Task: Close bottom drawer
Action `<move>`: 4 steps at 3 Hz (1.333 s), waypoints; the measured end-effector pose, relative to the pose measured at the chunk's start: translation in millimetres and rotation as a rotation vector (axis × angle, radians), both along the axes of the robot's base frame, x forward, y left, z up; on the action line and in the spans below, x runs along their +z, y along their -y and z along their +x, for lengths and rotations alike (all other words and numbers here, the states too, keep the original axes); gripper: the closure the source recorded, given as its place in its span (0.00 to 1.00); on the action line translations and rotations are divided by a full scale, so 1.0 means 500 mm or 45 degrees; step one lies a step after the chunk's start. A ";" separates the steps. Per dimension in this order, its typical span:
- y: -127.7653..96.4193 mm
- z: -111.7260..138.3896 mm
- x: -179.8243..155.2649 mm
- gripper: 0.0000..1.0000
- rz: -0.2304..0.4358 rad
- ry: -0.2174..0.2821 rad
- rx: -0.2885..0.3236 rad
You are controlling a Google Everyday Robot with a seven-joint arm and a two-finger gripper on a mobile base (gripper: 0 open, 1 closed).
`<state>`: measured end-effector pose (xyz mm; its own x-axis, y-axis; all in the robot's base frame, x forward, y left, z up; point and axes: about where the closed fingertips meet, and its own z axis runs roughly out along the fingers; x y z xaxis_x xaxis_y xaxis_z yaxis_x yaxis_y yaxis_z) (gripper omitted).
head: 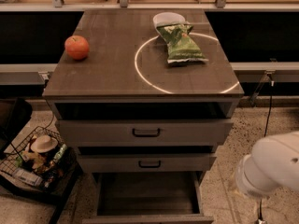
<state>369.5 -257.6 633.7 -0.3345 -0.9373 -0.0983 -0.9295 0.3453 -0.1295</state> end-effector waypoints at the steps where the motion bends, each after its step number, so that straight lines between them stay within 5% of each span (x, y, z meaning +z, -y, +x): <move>1: 0.033 -0.014 -0.152 1.00 -0.004 -0.009 0.011; 4: 0.056 -0.028 -0.503 1.00 -0.002 -0.064 0.150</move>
Offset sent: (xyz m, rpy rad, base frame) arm -0.0062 -0.0498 -0.2431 -0.0103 0.0109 0.0508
